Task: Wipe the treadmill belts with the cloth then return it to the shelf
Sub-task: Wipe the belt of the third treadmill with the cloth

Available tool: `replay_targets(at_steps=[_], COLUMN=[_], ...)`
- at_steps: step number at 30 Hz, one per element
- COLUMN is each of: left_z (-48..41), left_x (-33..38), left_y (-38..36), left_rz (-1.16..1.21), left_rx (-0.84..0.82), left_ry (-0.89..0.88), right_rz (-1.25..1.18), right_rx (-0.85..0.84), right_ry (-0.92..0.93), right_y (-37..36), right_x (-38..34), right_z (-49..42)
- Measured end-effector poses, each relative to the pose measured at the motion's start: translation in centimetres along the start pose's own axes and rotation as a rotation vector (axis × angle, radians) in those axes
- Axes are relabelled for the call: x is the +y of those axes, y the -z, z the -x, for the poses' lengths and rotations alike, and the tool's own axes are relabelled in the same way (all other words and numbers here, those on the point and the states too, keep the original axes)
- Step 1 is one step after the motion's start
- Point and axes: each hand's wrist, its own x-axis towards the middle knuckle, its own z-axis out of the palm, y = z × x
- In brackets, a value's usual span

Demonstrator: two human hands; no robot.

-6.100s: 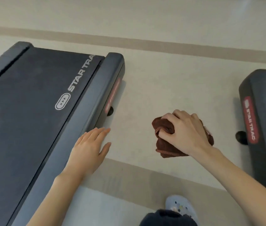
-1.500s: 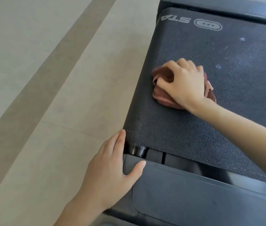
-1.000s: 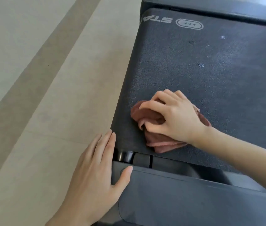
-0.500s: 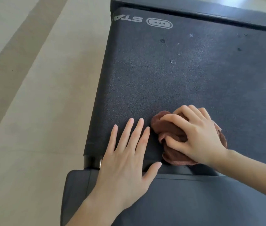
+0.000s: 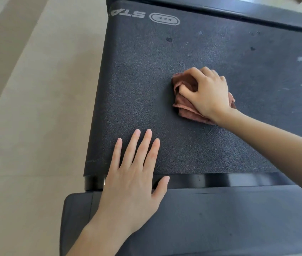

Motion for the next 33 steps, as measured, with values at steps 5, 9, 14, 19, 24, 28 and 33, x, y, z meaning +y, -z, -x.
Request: replay_targets(at_steps=[5, 9, 14, 19, 24, 28, 33], left_z=[0.0, 0.0, 0.0, 0.0, 0.0, 0.0, -0.3], left_x=[-0.1, -0.1, 0.0, -0.1, -0.2, -0.2, 0.3], left_y=[-0.1, -0.2, -0.1, -0.2, -0.3, -0.4, -0.2], left_rz=[0.004, 0.001, -0.005, -0.017, -0.004, 0.006, -0.011], left_rx=[0.008, 0.012, 0.015, 0.027, 0.044, 0.048, 0.047], left_ry=[-0.005, -0.004, -0.008, -0.021, -0.018, -0.017, -0.005], right_rz=[-0.015, -0.099, -0.12, -0.044, -0.039, -0.109, -0.114], right_rx=[-0.067, -0.107, -0.247, -0.15, -0.076, -0.162, -0.201], right_ry=[0.145, 0.362, 0.706, 0.261, 0.044, 0.199, 0.38], right_y=[2.6, 4.2, 5.0, 4.9, 4.6, 5.6, 5.7], right_x=[-0.9, 0.1, 5.5, 8.3, 4.2, 0.5, 0.5], right_z=[7.1, 12.4, 9.9, 7.4, 10.5, 13.7, 13.9])
